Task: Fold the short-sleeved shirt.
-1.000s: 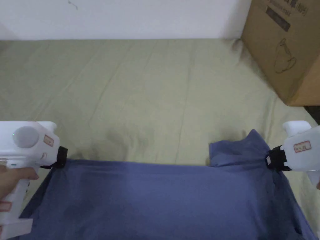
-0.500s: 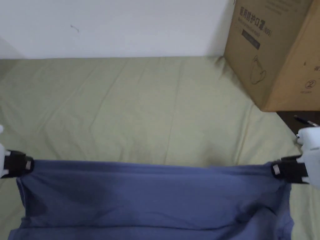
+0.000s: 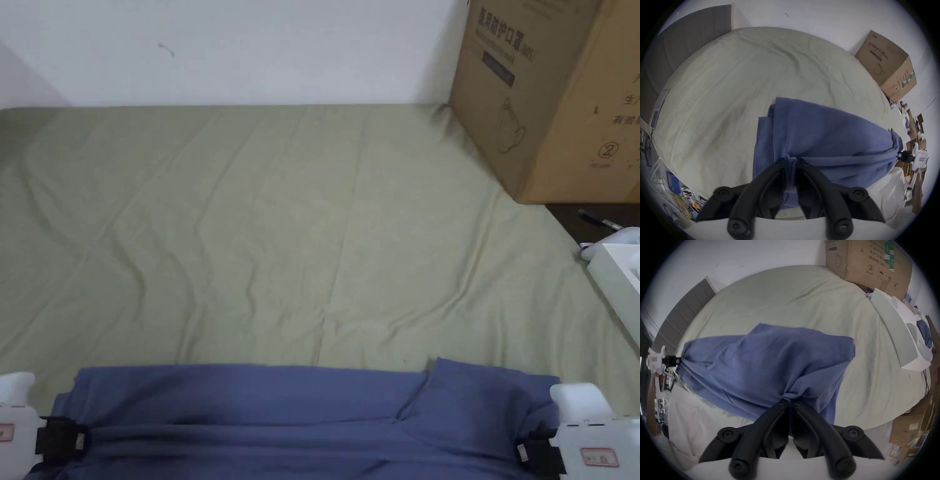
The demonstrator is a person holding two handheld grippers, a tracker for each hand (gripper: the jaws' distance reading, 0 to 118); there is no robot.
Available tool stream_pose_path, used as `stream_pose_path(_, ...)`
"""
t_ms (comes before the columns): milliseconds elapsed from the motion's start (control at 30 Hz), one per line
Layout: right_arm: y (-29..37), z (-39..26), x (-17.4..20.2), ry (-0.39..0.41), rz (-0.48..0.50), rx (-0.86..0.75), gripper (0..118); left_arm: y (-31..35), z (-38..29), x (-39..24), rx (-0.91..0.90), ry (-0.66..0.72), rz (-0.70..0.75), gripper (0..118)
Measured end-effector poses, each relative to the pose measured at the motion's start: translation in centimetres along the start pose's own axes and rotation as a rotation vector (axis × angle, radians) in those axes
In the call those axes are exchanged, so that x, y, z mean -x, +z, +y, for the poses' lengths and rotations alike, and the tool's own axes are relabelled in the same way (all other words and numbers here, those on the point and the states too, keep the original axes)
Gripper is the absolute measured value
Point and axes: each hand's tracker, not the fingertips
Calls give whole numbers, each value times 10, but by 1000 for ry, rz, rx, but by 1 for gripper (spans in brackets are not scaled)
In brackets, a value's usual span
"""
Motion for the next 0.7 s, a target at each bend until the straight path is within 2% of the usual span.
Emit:
stream_pose_path(33,1,1,-3,-10,11,12,5,4,1,-2,-6,4,2,16)
stream_pose_path(67,6,2,-4,-18,15,15,22,7,2,-2,-11,0,3,34)
stream_pose_path(133,14,3,-3,-30,66,-5,68,11,3,-4,-8,-8,47,82)
stream_pose_path(167,21,4,3,-22,42,-5,95,8,3,11,-12,-15,52,107)
stream_pose_path(200,28,4,6,17,0,-44,98,16,2,13,-45,-18,46,110)
stream_pose_path(267,45,5,16,74,-63,-109,93,32,0,17,-87,5,14,110)
stream_pose_path(300,53,5,21,97,-64,-145,93,46,-2,10,-100,32,-3,110)
stream_pose_path(433,89,6,55,75,-60,-357,88,79,-21,4,-149,89,-152,110)
stream_pose_path(467,94,5,65,58,-46,-424,74,84,-25,3,-154,106,-159,106)
stream_pose_path(500,97,3,77,38,-41,-484,59,89,-30,2,-168,105,-156,97)
stream_pose_path(533,97,2,89,22,-48,-534,42,92,-35,0,-195,103,-164,77)
stream_pose_path(567,96,1,101,25,-57,-575,21,94,-38,0,-220,110,-155,43)
stream_pose_path(600,92,0,113,25,-73,-604,12,94,-40,-1,-223,115,-148,18)
stream_pose_path(633,89,1,125,28,-85,-627,8,91,-43,-2,-221,118,-147,6)
stream_pose_path(667,86,1,135,14,-89,-647,0,90,-45,-1,-216,124,-147,3)
stream_pose_path(700,84,1,143,-13,-78,-665,0,89,-48,-3,-215,132,-150,0)
